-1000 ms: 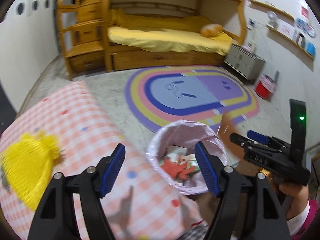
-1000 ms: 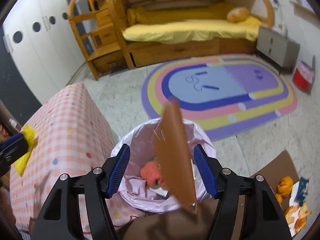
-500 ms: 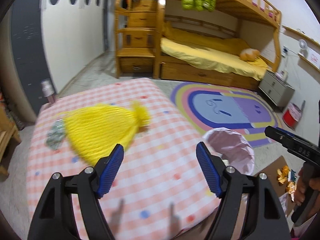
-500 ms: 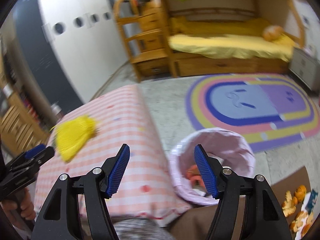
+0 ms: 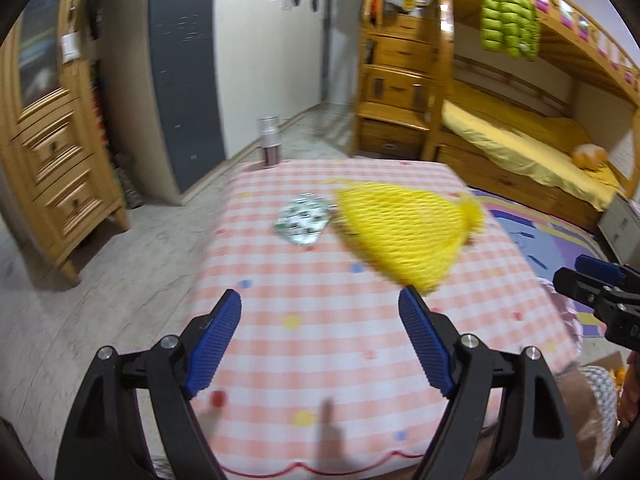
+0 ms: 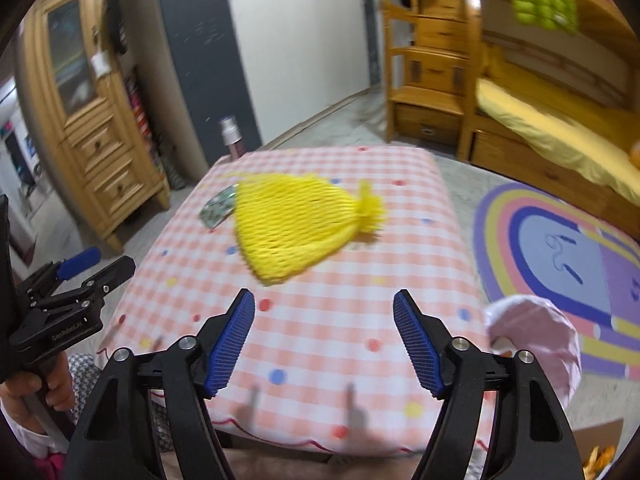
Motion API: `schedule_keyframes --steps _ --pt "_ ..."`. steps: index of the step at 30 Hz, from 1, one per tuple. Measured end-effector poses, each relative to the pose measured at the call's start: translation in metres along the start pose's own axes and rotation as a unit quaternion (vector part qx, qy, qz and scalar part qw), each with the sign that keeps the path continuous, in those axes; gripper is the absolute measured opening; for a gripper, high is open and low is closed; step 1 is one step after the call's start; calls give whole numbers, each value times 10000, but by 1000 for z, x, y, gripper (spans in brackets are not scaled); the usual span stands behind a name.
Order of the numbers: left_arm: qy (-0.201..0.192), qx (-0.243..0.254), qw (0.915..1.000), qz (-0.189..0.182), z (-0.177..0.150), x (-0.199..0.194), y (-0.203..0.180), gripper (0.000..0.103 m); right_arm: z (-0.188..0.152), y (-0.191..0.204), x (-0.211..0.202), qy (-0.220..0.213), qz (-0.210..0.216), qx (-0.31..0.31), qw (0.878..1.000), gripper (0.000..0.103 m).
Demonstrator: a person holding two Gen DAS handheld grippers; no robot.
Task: Collect trash
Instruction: 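Grasp the yellow foam fruit net with the right tool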
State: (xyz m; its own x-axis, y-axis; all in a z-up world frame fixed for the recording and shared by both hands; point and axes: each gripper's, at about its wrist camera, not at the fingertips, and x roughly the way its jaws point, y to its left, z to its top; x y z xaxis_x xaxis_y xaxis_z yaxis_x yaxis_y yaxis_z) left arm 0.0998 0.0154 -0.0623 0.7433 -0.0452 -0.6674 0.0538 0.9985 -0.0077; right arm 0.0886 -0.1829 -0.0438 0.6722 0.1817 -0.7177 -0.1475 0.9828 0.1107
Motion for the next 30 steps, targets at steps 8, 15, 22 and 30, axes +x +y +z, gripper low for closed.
schedule_keyframes --steps 8,15,22,30 --pt "227 -174 9993 236 -2 29 39 82 10 39 56 267 17 -447 9986 68" --pt "485 -204 9984 220 1 69 55 82 20 72 123 557 -221 -1182 9912 62" --pt "590 -186 9980 96 10 93 60 82 23 78 155 749 -534 -1602 9828 38" --pt "613 15 9981 -55 19 104 42 83 42 53 77 -96 -196 -945 9953 11"
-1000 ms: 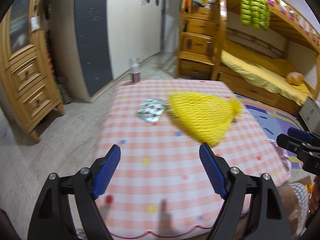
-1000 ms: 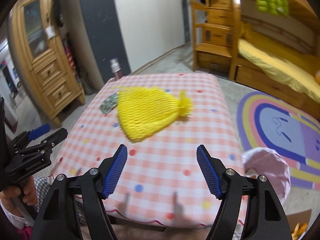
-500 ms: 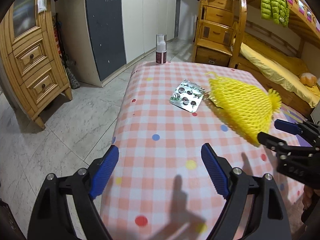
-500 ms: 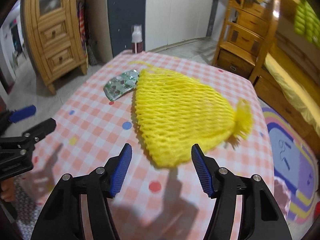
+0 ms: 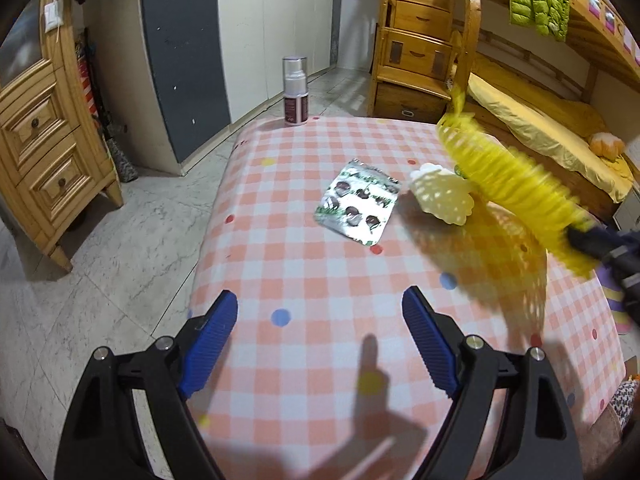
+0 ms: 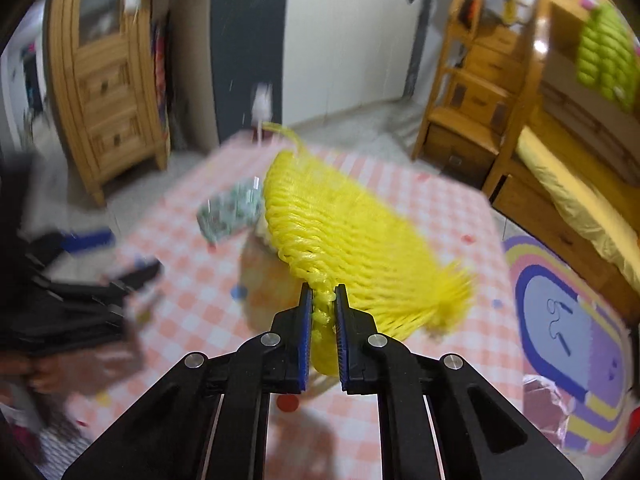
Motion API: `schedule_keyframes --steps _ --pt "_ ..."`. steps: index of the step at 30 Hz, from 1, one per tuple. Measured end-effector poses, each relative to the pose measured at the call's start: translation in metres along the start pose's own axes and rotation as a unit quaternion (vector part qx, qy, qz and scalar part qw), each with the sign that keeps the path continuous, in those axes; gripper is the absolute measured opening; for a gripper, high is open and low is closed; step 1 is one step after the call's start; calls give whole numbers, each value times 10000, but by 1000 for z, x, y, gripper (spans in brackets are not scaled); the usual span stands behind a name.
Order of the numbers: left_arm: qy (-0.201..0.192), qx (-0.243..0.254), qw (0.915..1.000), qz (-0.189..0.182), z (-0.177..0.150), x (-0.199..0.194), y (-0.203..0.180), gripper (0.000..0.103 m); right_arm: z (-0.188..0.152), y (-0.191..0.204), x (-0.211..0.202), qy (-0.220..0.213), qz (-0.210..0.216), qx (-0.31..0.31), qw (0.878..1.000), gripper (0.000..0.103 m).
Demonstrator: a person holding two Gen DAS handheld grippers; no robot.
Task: Collect trash
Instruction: 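Grasp the yellow foam fruit net with the right tool, then grasp the silver pill blister pack with the left tool while the right tool holds the net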
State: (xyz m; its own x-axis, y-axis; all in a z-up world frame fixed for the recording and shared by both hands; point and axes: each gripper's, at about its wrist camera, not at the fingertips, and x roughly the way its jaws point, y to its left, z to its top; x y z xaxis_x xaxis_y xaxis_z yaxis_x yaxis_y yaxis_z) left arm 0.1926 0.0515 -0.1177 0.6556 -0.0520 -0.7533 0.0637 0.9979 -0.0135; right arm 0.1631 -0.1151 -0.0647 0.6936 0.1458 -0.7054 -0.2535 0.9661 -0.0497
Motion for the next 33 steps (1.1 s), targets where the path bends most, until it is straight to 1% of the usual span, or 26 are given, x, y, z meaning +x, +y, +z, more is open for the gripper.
schedule_keyframes --steps 2,4,7,11,13,15,19,20,21,22,23,25,26,28,30,33 --pt "-51 5 10000 -23 4 0 -4 88 4 -11 -15 -181 44 209 9996 11" --pt "-83 23 10000 -46 8 3 -8 88 7 -21 -22 -228 71 390 9990 11" --pt "-49 78 10000 -15 15 12 -11 89 3 -36 -20 -189 104 682 9974 11" --pt "9 198 9998 -50 31 31 -15 89 -8 -47 -12 -85 169 919 9956 11" --pt "65 318 9994 -80 40 43 -18 89 -11 -48 -11 -63 204 968 9951 11" --pt "148 465 9988 -9 48 56 -20 89 -13 -51 -10 -66 220 1020 9945 11" --pt "430 780 9960 -122 60 82 -25 88 -12 -58 -10 -77 330 1146 9928 11" --pt "501 831 9951 -174 60 88 -24 87 -13 -60 -10 -84 352 1169 9925 11" --pt "481 747 9958 -232 61 89 -21 83 -13 -62 -11 -92 370 1188 9922 11" --pt "473 652 9964 -261 61 88 -18 79 -14 -62 -12 -101 386 1204 9919 11" --pt "409 653 9968 -227 60 85 -18 59 -14 -63 -14 -122 401 1225 9916 11" --pt "377 717 9964 -233 53 77 -23 57 -16 -65 -17 -154 404 1267 9910 11" --pt "359 704 9964 -294 47 71 -28 56 -17 -66 -19 -178 429 1319 9902 11" --pt "301 665 9964 -437 36 58 -38 55 -20 -72 -28 -245 473 1430 9883 11" --pt "228 583 9956 -699 23 36 -52 55 -23 -75 -39 -325 470 1479 9874 11" --pt "47 649 9935 -937 10 2 -75 55 -29 -83 -57 -430 447 1574 9856 11"
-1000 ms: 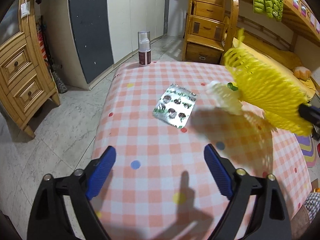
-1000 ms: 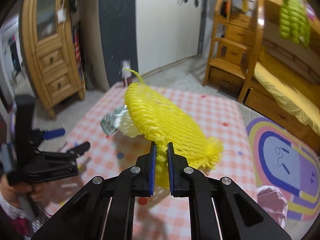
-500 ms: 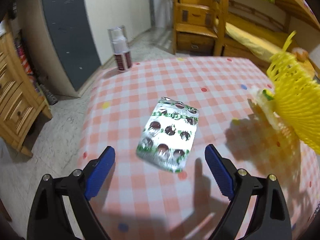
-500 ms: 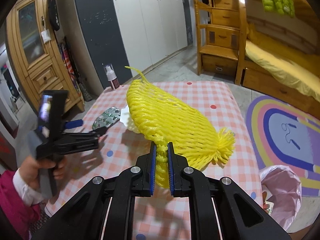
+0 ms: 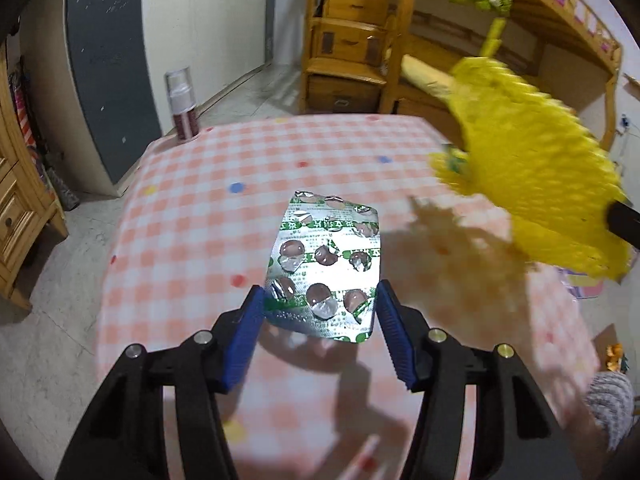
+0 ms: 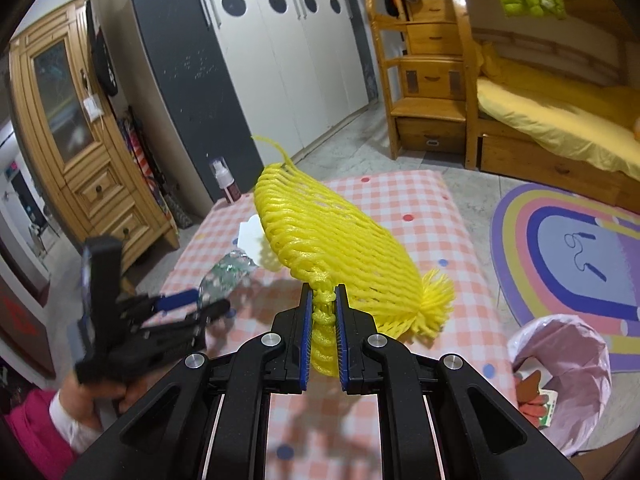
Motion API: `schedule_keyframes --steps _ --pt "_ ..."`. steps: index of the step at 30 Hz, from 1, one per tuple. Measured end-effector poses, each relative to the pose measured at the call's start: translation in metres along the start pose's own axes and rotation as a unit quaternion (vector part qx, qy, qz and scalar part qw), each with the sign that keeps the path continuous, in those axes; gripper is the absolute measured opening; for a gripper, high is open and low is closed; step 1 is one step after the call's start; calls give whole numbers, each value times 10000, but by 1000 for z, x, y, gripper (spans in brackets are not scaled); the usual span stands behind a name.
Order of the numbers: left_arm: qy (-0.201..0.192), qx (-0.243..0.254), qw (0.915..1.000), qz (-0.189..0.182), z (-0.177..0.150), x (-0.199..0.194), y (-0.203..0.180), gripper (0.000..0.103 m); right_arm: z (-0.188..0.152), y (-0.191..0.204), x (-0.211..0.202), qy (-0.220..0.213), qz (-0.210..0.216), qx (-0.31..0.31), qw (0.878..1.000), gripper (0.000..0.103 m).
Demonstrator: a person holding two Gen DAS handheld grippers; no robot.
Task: Collect trash
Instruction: 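Grasp the silver pill blister pack with the left tool while the right tool holds the net, then carry net and blister pack over the pink bin and open both tools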
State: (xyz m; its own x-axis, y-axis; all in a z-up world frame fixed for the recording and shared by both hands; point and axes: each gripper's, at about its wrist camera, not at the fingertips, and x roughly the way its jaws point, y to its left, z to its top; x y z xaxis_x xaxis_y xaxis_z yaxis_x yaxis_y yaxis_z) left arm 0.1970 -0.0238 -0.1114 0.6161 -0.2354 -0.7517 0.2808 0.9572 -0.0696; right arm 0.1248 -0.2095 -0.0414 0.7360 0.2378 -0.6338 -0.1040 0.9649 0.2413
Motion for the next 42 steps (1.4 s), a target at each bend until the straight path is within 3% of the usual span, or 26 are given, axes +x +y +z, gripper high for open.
schedule_keyframes --steps 7,13,16,22,24,26,30,39,40,42 --pt "-476 384 9979 -189 -18 -60 -78 55 -16 -36 -59 -307 -127 418 9986 11" --pt "-594 576 9947 -606 -13 -73 -129 55 -38 -89 -106 -481 -540 1079 9915 11" --pt "-544 710 9925 -833 -7 -69 -155 55 -54 -123 -114 -402 -801 1516 9844 11" --pt "-397 1102 9875 -1057 -2 -51 -209 56 -83 -186 -90 -53 -1334 2194 9665 11" --pt "-287 1133 9869 -1111 0 -40 -221 56 -93 -212 -76 93 -1260 2496 9601 15" --pt "-191 1208 9855 -1173 1 -33 -233 56 -98 -233 -66 193 -1384 2680 9532 29" --pt "-55 1591 9789 -1285 7 -18 -266 56 -102 -259 -71 66 -1434 2934 9452 44" --pt "254 2332 9549 -1821 10 19 -339 58 -111 -272 -126 -362 -1566 3024 9395 46" --pt "257 2363 9538 -1840 10 21 -346 59 -111 -274 -130 -401 -1595 3025 9389 49" --pt "304 2391 9527 -1852 13 28 -357 84 -110 -275 -139 -462 -1651 3018 9378 51"
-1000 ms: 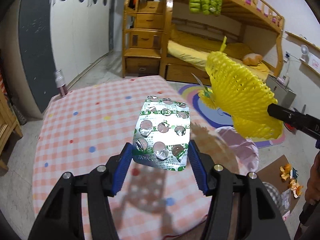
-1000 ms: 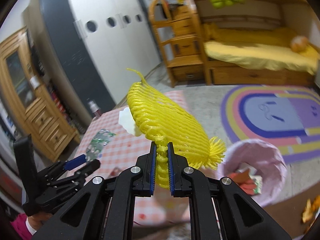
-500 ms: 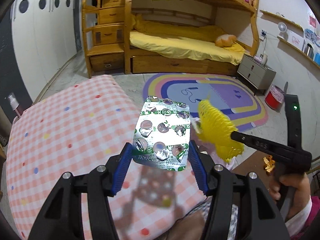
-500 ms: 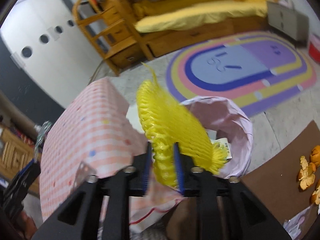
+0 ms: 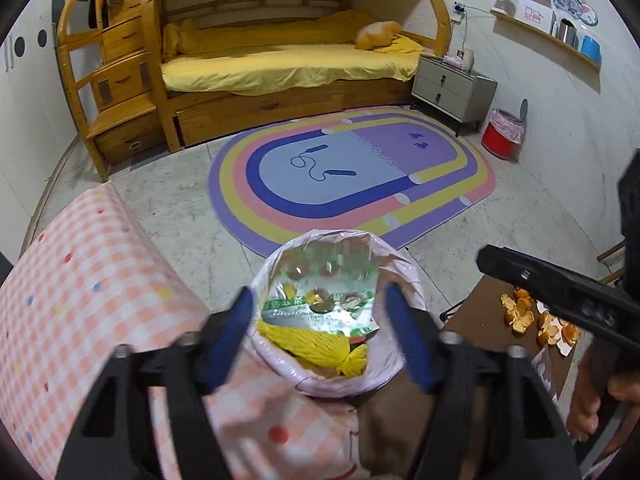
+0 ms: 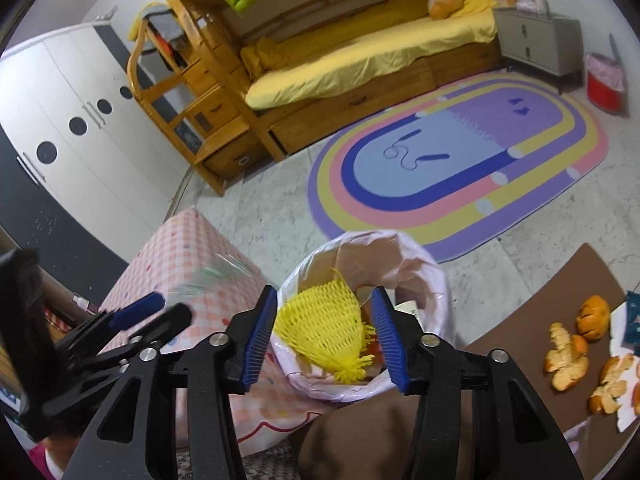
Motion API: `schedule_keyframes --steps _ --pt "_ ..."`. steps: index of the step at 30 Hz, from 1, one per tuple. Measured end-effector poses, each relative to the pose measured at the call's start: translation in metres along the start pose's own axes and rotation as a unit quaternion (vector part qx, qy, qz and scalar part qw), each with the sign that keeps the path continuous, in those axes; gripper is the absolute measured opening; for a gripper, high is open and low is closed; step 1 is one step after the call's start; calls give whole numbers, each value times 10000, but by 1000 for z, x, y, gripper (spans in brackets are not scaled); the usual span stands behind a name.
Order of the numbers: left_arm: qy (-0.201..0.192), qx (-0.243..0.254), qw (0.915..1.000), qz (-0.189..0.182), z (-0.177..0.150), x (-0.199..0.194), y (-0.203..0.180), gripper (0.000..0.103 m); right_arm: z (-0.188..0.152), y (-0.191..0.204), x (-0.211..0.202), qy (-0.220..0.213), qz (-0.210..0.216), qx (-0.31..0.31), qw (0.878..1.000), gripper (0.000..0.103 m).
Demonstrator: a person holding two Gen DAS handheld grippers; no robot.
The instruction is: Collect trash
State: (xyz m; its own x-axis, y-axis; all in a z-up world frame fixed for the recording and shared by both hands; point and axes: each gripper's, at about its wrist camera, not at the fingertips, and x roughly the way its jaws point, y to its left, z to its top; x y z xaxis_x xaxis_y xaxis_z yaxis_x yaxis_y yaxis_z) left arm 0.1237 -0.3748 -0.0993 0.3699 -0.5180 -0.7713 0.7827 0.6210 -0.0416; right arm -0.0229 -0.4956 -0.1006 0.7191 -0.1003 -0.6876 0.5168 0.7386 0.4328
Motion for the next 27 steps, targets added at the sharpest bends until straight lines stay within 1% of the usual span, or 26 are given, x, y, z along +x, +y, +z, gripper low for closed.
schedule_keyframes --steps 2,4,5,7,10,12,14,15,16,17,18,20,21,22,24,27 --pt "-3 -110 9999 4 4 2 0 85 1 -1 -7 -24 48 -26 10000 51" --pt "-27 -199 9998 -11 2 -5 4 85 -1 2 -13 -61 77 -104 9999 51" --pt "-52 -232 9997 44 1 -10 7 85 -1 5 -16 -77 99 -148 9998 51" --pt "-93 -292 9994 188 -4 -21 14 85 -3 10 -19 -79 144 -223 9996 51" --pt "-100 -531 9975 447 -15 -41 27 88 -7 24 -25 -14 245 -418 9988 51" --pt "-93 -676 9961 551 -26 -57 38 89 -11 35 -28 41 326 -538 9980 51" --pt "-86 -758 9940 783 -39 -77 48 89 -16 48 -33 127 436 -653 9968 52" --pt "-91 -801 9917 999 -46 -89 55 90 -18 57 -36 160 479 -749 9959 55" --pt "-130 -861 9892 1183 -51 -102 61 90 -22 66 -39 175 503 -860 9949 64" --pt "-171 -934 9869 1305 -57 -113 66 92 -26 78 -44 164 536 -1020 9932 68" --pt "-229 -1107 9824 1486 -67 -129 75 94 -31 92 -49 144 590 -1183 9911 71" --pt "-283 -1457 9750 1654 -84 -154 91 96 -42 116 -57 145 753 -1428 9868 85" --pt "-288 -1616 9715 1712 -92 -166 98 96 -49 133 -62 150 864 -1614 9830 88" --pt "-284 -1780 9669 1808 -102 -180 105 96 -54 143 -65 148 907 -1722 9808 89" --pt "-269 -2063 9543 2144 -124 -210 117 96 -68 174 -72 211 1023 -2073 9727 90" --pt "-320 -2328 9397 2486 -148 -245 128 96 -88 216 -79 546 1100 -2583 9582 92"
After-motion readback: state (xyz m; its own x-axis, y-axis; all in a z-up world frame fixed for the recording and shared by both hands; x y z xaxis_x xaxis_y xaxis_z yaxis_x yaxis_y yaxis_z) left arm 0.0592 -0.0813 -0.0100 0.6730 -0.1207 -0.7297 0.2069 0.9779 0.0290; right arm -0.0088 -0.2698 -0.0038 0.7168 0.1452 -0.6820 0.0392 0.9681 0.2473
